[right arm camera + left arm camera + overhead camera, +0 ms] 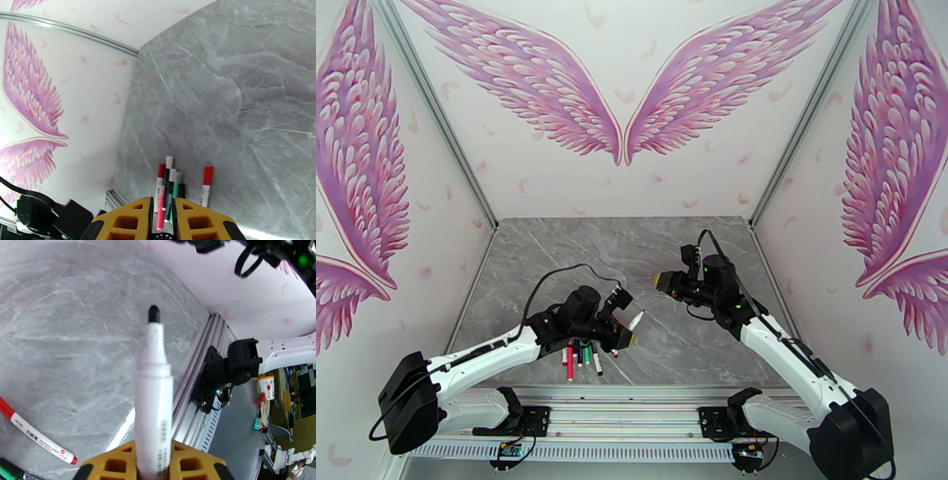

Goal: Open the pen caps

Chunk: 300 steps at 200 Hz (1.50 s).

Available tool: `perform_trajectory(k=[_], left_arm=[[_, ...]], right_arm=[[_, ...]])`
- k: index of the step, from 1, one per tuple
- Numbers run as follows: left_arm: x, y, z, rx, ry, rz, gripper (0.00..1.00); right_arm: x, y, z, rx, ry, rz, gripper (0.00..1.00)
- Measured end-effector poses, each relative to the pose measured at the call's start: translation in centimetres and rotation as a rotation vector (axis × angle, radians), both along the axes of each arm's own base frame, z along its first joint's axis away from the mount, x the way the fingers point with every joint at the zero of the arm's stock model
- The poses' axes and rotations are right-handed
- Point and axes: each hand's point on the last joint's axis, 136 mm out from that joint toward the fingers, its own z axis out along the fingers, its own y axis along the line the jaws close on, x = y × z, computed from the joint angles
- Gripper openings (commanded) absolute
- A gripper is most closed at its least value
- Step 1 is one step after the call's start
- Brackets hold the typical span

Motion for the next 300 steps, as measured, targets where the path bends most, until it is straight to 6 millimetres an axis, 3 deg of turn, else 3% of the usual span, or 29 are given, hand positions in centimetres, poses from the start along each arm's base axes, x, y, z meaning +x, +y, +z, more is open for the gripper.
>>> perform_trajectory(k=[49,113,145,208,300], left_arm=[[2.8,2.7,1.9,-0.025,-0.063,0.164,0.0],[6.4,6.6,0.4,0.013,-0.044,0.338,0.0],[7.5,7.8,0.3,0.014,-0.039,0.382,0.0],[7.6,7.9,0.4,0.001,-0.025,0.376,0.0],[7.6,7.8,-0.3,0.012,-0.007,0.368,0.0]], right_arm=[[-0.4,-1.7,-2.2,-0.211,0.042,0.018,0.12],[1.4,-3.2,-9.8,-0.467,0.224,0.045,0.13],[3.3,-3.3,-12.5,-0.552,0.273,0.059,0.13],[6.1,-3.2,-16.2,-0.632,0.336,0.064,0.15],[7.0,-4.1,-19.9,-0.71,0.393,0.044,0.16]])
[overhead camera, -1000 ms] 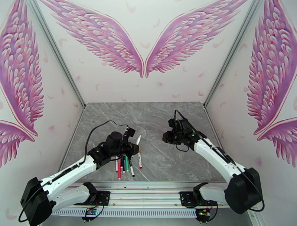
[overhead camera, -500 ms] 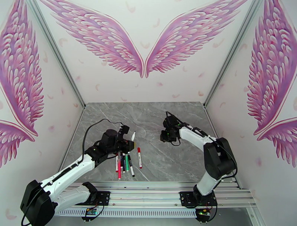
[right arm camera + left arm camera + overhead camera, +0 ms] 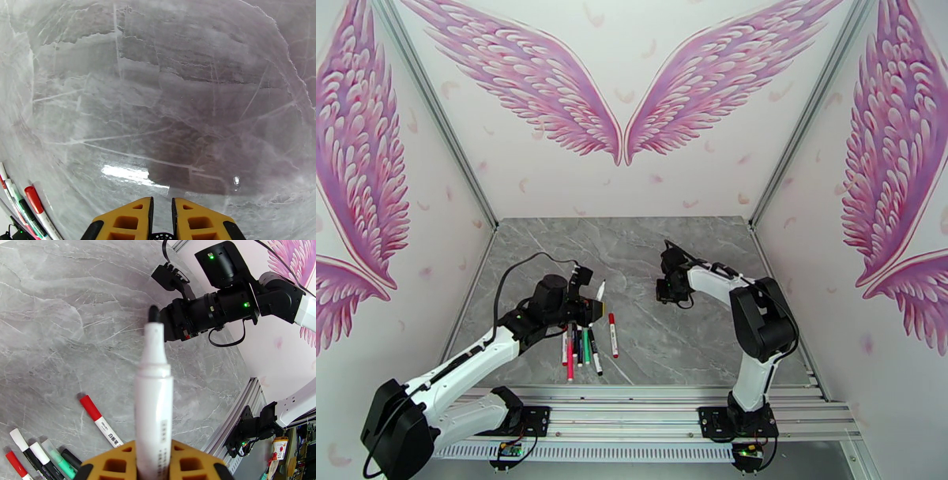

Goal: Open the pen caps

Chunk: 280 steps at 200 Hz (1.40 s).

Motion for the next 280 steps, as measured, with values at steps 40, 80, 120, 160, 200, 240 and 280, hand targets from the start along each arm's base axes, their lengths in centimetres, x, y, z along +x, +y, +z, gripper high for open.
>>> perform_trajectory(k=[40,80,120,160,200,240,280], left_arm=[[0.1,0.0,-0.4,0.007,0.013,0.001,0.0],[0.1,-0.1,-0.9,0.014,0.026,0.001,0.0],[0.2,-0.2,-1.4,0.021,0.038,0.001,0.0],[0.2,-0.2,-1.6,0.023,0.044,0.0,0.0],[0.2,-0.2,-1.5,0.021,0.044,0.001,0.0],[0.2,-0.1,-1.5,0.024,0.044,0.004,0.01],[0.2,-0.1,-1.5,0.025,0.044,0.005,0.02]], right_arm=[[0.5,-0.3,-0.7,-0.024,-0.002,-0.012,0.2],[1.1,-0.3,-0.8,-0.04,-0.015,-0.017,0.23],[1.3,-0.3,-0.8,-0.065,-0.017,-0.016,0.2],[2.6,-0.1,-0.8,-0.084,-0.019,-0.017,0.22],[2.7,-0.1,-0.9,-0.091,-0.018,-0.017,0.26],[2.8,0.1,-0.8,-0.091,-0.02,-0.012,0.31],[2.8,0.3,-0.8,-0.089,-0.023,-0.011,0.34]])
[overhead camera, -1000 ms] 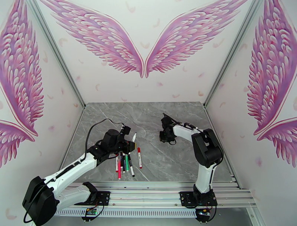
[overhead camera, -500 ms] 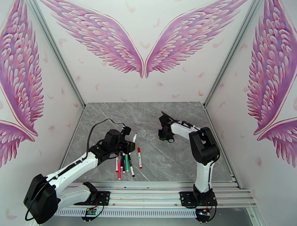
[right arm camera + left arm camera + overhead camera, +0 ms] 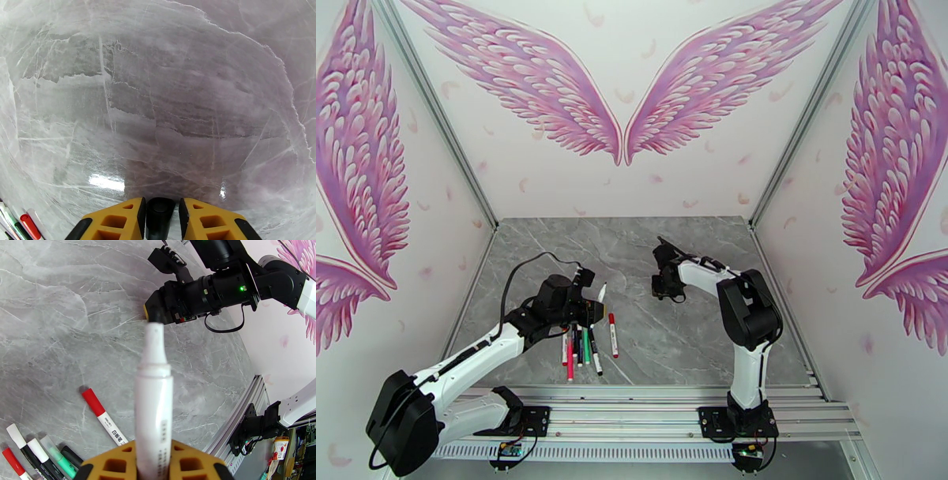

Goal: Open the pen caps

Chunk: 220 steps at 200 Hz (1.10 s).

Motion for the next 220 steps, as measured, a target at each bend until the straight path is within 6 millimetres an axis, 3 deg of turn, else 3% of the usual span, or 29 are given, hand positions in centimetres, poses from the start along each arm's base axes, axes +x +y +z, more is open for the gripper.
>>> perform_trajectory(k=[97,144,220], left_arm=[[0.6,1.2,-0.9,0.05,0.013,0.057,0.05],[2.3,2.7,-1.7,0.126,0.027,0.141,0.05],[5.8,6.6,-5.8,0.341,0.082,0.32,0.05]], right_arm=[[0.4,0.0,0.6,-0.012,-0.029,-0.002,0.46],[-0.3,0.3,3.8,0.016,-0.118,0.013,0.54],[-4.4,3.7,8.9,0.132,-0.286,0.108,0.87]])
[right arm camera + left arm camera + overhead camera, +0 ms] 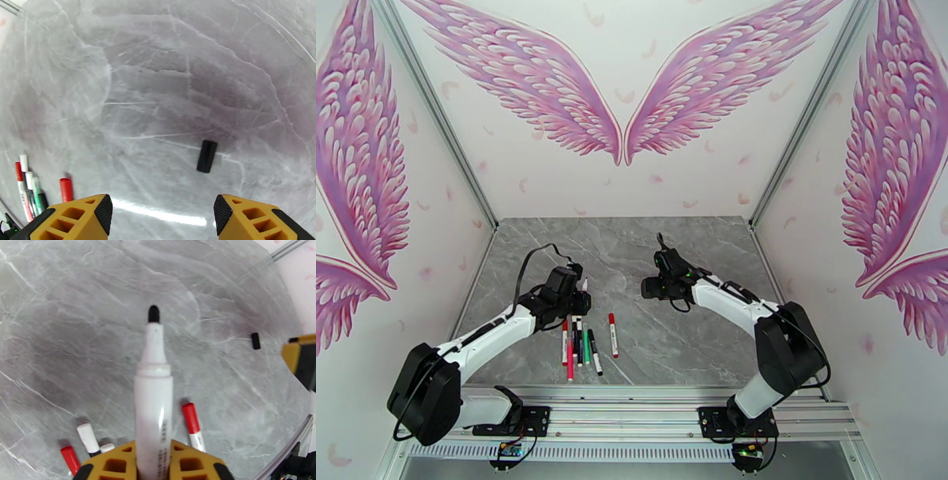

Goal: Open the pen caps

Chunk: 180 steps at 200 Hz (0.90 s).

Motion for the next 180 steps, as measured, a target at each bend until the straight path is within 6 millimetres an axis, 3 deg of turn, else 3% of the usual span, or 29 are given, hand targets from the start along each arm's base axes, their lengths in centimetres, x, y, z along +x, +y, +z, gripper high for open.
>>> perform_trajectory(k=[19,65,118,180], left_arm=[[0.6,1.0,-1.0,0.039,0.013,0.027,0.04],[2.1,3.3,-3.2,0.127,0.048,0.07,0.04],[4.1,4.9,-5.6,0.233,0.086,0.087,0.04],[6.1,5.7,-7.9,0.293,0.124,0.095,0.05]], right_arm=[[-1.0,0.9,0.9,0.03,-0.031,0.034,1.0],[-3.4,2.9,3.5,0.165,-0.101,0.113,0.99],[-5.1,3.2,5.1,0.256,-0.144,0.159,0.99],[-6.2,2.8,5.0,0.266,-0.143,0.168,0.99]])
